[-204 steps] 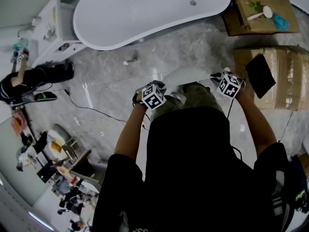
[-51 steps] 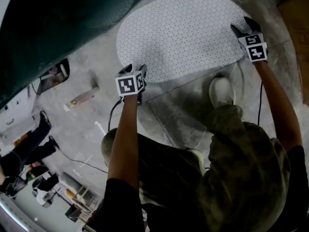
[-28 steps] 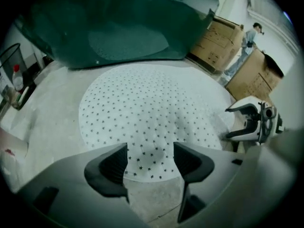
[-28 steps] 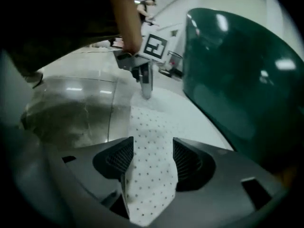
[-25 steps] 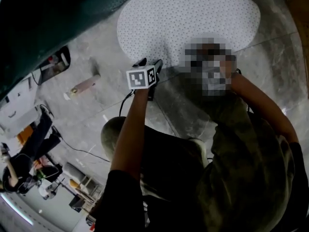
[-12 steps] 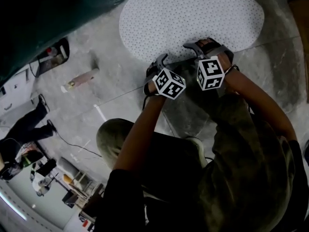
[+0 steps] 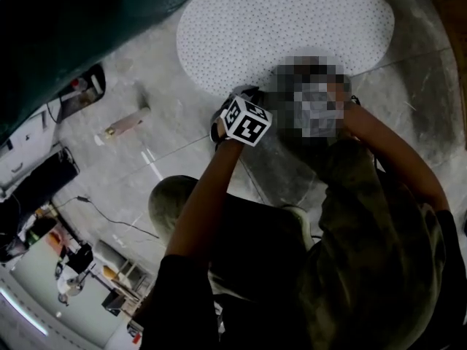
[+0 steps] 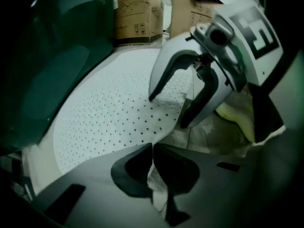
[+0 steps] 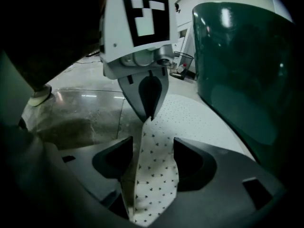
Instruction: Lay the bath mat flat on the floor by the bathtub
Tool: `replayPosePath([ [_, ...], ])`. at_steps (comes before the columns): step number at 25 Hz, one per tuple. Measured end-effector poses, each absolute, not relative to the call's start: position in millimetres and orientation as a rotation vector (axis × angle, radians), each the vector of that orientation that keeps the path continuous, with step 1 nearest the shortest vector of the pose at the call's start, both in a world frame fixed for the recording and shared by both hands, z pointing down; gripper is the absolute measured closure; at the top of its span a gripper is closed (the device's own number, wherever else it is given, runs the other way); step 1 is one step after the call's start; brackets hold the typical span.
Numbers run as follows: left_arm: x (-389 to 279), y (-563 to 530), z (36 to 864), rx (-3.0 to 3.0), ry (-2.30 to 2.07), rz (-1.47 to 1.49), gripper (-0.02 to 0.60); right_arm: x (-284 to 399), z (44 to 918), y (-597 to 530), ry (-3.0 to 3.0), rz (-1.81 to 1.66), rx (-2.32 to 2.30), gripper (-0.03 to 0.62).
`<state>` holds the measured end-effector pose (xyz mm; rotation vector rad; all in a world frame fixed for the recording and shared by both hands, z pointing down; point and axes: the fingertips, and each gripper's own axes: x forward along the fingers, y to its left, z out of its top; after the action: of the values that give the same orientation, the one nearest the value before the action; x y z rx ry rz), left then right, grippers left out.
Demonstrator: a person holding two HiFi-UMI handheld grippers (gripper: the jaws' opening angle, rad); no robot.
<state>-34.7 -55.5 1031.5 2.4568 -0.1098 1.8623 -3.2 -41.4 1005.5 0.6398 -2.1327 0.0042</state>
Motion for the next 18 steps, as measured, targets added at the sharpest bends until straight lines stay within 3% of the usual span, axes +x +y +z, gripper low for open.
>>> replayPosePath([
  [14,-21,-38,998,2.265,-0.016,1.642,0.557,-34,990,-43,-2.114,-0.238,0.577,0.321],
  [18,-18,-45,992,2.297,-0.06,1.526,0.554,-24,992,-53,-2.07,-0.237,0.595,0.517],
])
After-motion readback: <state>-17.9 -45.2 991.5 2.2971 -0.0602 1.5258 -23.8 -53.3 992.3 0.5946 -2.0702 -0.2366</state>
